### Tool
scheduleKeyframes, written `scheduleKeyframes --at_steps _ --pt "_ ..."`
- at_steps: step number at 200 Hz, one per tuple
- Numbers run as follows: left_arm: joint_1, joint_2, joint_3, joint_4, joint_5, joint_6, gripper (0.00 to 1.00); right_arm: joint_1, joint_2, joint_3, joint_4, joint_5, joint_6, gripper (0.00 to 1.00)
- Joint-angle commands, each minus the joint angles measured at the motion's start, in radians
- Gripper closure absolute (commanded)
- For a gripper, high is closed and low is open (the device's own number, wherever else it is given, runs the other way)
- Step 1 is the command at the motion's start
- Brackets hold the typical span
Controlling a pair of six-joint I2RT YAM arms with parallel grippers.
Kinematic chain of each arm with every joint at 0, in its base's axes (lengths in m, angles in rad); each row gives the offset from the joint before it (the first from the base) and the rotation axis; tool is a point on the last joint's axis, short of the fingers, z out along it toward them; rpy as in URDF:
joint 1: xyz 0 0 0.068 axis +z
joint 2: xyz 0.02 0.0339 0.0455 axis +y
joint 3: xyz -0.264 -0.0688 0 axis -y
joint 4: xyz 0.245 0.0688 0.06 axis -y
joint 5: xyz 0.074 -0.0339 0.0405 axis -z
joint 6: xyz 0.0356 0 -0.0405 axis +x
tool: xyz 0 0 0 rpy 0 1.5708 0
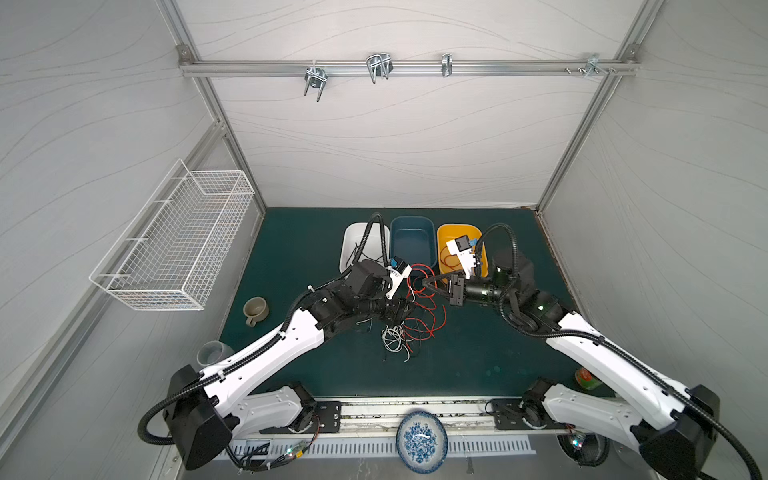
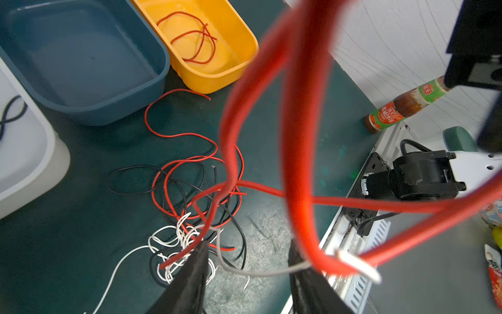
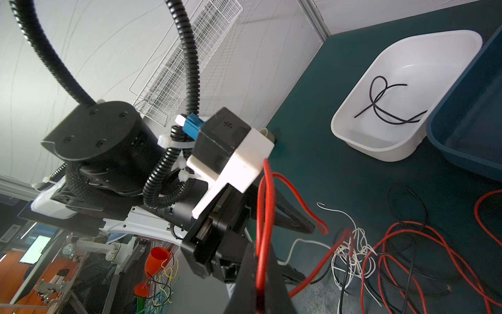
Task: Untangle the cables
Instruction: 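Pull the red wire toward the yellow bin while the left gripper releases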
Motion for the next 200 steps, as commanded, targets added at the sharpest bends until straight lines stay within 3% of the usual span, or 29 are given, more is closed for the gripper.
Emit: scheduleKeyframes --at_steps 1,79,135,200 --pt "-0.003 -0.033 -0.007 0.047 -0.024 0.015 0.56 0.011 -0.032 0.014 0.021 -0.009 0.033 1.0" --pt "-0.003 -0.083 -0.03 0.068 -0.01 0.011 0.77 0.041 -0.051 0.006 0.011 0.033 0.048 1.0" --pt "-0.003 -0.09 -0.026 0.024 -0.01 0.015 0.84 0.016 -0.118 0.011 -0.091 0.202 0.019 1.0" --pt "-0.003 -0.037 -0.018 0.035 0.057 -0.027 0.54 -0.038 -0.17 0.04 -0.137 0.2 0.021 1.0"
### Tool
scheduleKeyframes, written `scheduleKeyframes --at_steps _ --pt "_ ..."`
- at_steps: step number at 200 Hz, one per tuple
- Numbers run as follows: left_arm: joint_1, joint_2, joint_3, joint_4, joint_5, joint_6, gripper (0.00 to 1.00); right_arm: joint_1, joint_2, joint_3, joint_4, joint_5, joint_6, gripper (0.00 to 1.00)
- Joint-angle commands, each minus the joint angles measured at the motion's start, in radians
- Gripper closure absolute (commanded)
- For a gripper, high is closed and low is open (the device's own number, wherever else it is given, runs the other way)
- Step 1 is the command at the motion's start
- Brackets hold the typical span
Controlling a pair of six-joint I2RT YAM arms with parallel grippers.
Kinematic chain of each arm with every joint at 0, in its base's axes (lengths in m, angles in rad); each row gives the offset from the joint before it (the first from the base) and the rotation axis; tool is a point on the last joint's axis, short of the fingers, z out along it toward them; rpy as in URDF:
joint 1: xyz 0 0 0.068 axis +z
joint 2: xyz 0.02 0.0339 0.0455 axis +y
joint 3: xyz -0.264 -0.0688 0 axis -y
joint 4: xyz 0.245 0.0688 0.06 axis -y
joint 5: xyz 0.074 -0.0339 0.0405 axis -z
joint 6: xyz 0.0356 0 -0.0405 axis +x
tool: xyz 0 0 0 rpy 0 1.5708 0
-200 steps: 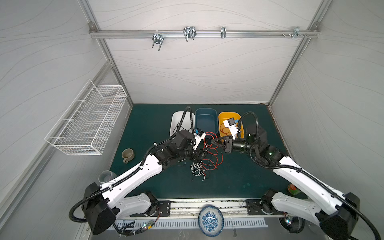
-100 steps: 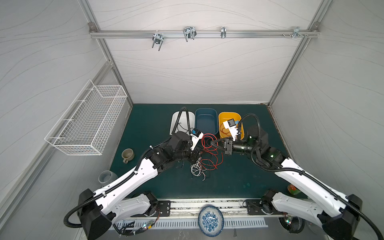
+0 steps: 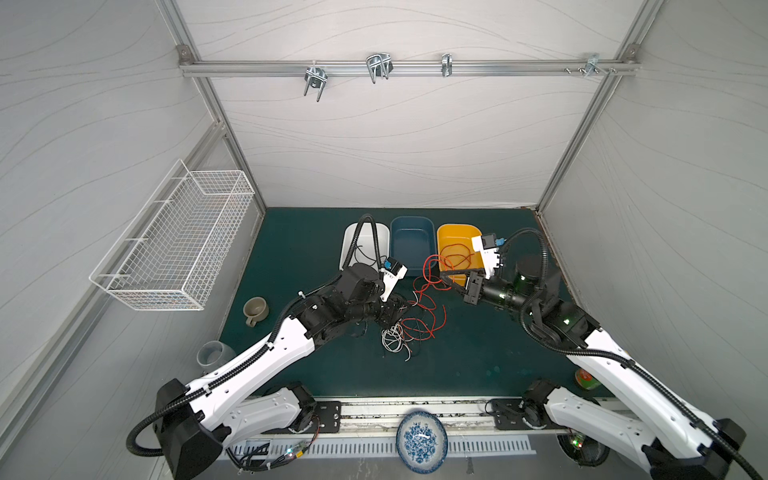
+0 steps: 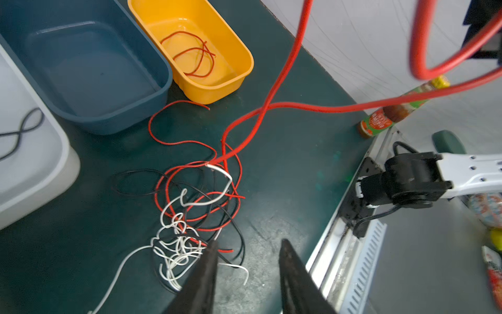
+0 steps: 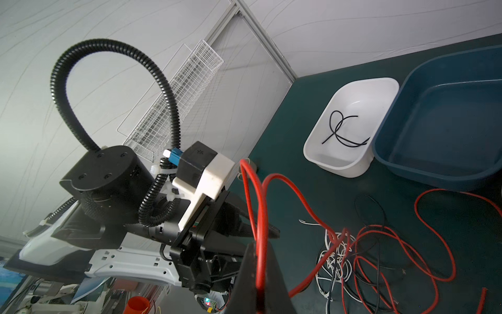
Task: Untangle the cables
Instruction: 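Pull the red wire toward the yellow bin while the left gripper releases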
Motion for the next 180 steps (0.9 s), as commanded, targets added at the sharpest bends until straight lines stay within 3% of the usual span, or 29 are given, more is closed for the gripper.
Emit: scheduleKeyframes --at_steps 1,43,86,110,180 --pt "-0.002 0.033 0.017 0.021 0.044 -0.015 0.54 -0.007 -0.021 0.041 -0.043 0.021 -0.011 1.0" --pt "-0.004 0.128 0.054 0.024 0.04 -0.062 0.48 -0.008 -0.046 0.082 -0.073 0.015 -0.029 1.0" --pt "-0.003 0.238 0.125 -0.028 -0.128 -0.126 0.47 -0.008 -0.056 0.08 -0.065 -0.02 -0.01 1.0" --pt "-0.004 0.31 0.179 -0.08 -0.152 -0.152 0.48 -0.008 -0.071 0.081 -0.082 -0.009 -0.017 1.0" --pt "0.018 0.202 0.206 -0.141 -0.218 -0.079 0.44 -0.086 -0.13 0.108 -0.26 0.168 -0.111 1.0"
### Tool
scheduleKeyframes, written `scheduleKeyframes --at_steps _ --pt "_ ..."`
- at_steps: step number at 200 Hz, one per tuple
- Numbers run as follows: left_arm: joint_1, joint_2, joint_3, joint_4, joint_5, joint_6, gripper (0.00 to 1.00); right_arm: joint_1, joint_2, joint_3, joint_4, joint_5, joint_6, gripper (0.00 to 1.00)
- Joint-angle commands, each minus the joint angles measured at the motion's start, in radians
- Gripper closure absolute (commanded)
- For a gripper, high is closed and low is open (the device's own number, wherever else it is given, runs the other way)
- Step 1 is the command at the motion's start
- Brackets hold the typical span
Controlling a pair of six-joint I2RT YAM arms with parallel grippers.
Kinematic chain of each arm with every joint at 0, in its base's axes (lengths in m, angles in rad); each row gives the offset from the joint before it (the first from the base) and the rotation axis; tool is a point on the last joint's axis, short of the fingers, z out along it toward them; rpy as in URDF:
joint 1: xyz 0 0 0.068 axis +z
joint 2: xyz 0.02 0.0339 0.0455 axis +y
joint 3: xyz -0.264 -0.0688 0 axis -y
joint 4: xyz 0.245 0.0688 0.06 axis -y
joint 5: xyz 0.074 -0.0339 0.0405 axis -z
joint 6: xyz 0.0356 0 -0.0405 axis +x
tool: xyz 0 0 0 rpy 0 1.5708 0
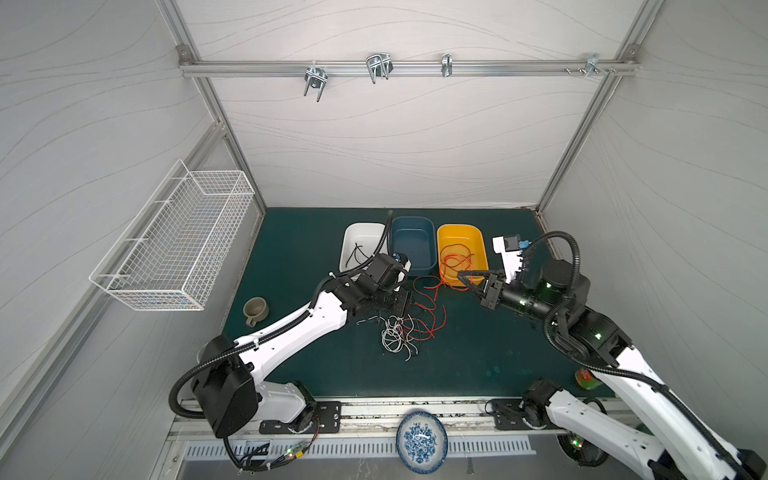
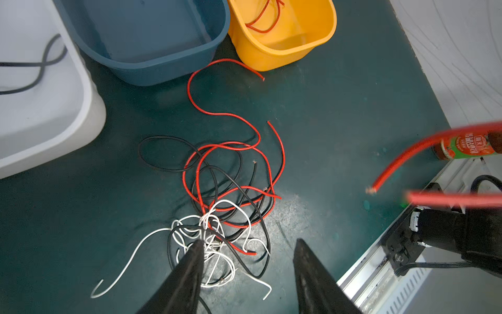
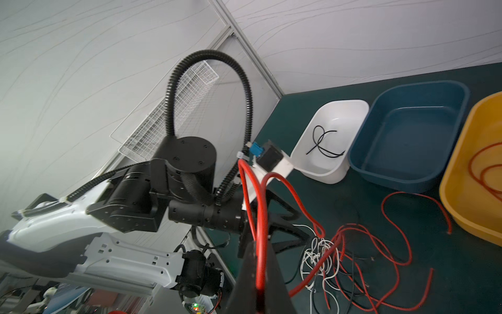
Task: Untangle the cables
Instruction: 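Pull the red wire toward the yellow bin while the left gripper releases, then lower the red wire into the yellow bin with the right gripper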
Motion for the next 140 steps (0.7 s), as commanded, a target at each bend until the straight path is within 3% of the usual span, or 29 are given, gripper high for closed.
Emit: scheduleKeyframes --at_steps 1,21,62,76,129,140 --pt "0.015 -0.053 0.063 -0.029 -0.04 0.035 0.44 -0.05 -0.009 0.034 -0.07 0.065 -0.042 1.0" --pt "0.033 -0.116 0.04 -0.021 -0.058 0.057 0.42 -0.132 0.016 0.037 -0.088 0.031 -0.044 1.0" --pt "0.058 -0.261 -0.06 0.021 -0.182 0.052 0.2 -0.329 0.113 0.073 -0.089 -0.046 -0.062 1.0" --pt "0.059 -0.29 -0.076 0.021 -0.225 0.06 0.17 -0.377 0.152 0.094 -0.086 -0.038 -0.079 1.0" --pt "0.058 -0.323 -0.095 0.017 -0.302 0.067 0.07 -0.426 0.345 0.106 0.02 0.059 -0.098 1.0" --pt "0.058 -0.328 -0.098 0.012 -0.326 0.066 0.01 -0.431 0.392 0.111 0.055 0.057 -0.098 1.0"
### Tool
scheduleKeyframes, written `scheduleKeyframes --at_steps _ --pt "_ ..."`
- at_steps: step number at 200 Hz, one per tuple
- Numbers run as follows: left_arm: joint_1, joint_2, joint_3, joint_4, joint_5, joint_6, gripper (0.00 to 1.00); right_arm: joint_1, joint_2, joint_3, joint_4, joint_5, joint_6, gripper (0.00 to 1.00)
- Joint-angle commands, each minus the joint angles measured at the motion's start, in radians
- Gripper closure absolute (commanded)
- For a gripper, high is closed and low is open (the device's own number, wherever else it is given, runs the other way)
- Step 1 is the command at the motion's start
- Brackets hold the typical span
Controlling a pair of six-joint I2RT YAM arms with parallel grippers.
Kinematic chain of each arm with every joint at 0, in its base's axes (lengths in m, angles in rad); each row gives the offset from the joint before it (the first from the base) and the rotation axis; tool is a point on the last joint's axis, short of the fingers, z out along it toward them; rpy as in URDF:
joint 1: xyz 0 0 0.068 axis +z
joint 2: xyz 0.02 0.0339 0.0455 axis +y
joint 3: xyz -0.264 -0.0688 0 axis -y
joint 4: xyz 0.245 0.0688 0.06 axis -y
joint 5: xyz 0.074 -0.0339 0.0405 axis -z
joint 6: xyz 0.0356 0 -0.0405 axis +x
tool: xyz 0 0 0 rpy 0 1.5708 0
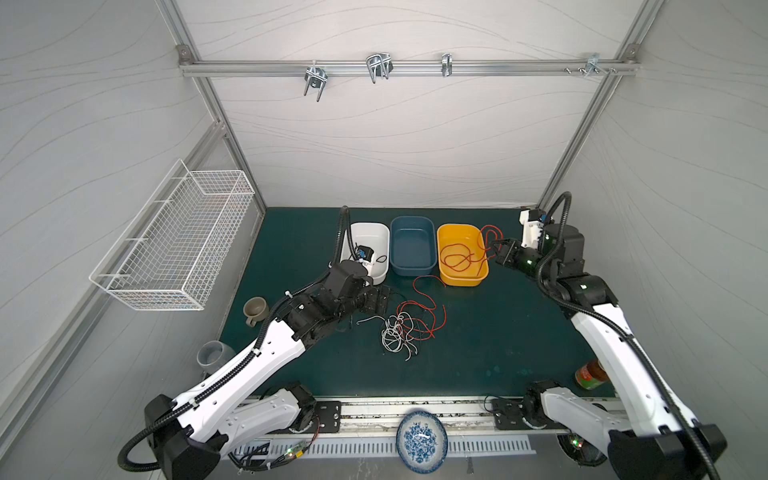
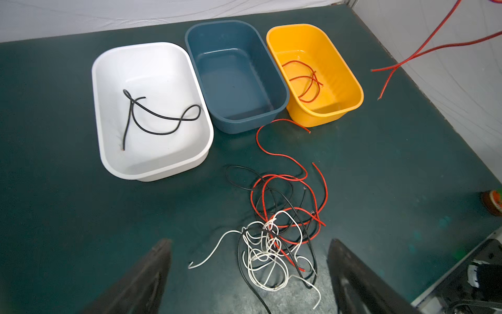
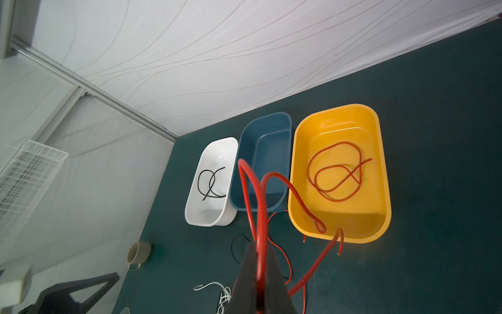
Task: Untangle the cables
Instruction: 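Lower the red wire into the yellow bin with the right gripper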
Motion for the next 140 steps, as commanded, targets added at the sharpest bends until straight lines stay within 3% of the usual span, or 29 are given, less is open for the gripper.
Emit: scheduleKeyframes --at_steps 1,55,140 --pt "0.003 -0.017 0.005 0.024 -0.079 0.007 0.01 -0.009 0.078 0.008 0.09 0.033 -0.023 1.0" --pt "-0.012 -0.051 -0.012 0.022 -0.228 0.008 0.0 -0.009 0.331 0.099 0.171 0.036 -0.041 1.0" --pt "-0.018 -0.036 -0.005 0.012 -0.264 -0.002 0.0 -0.004 0.643 0.214 0.211 0.004 -0.035 1.0"
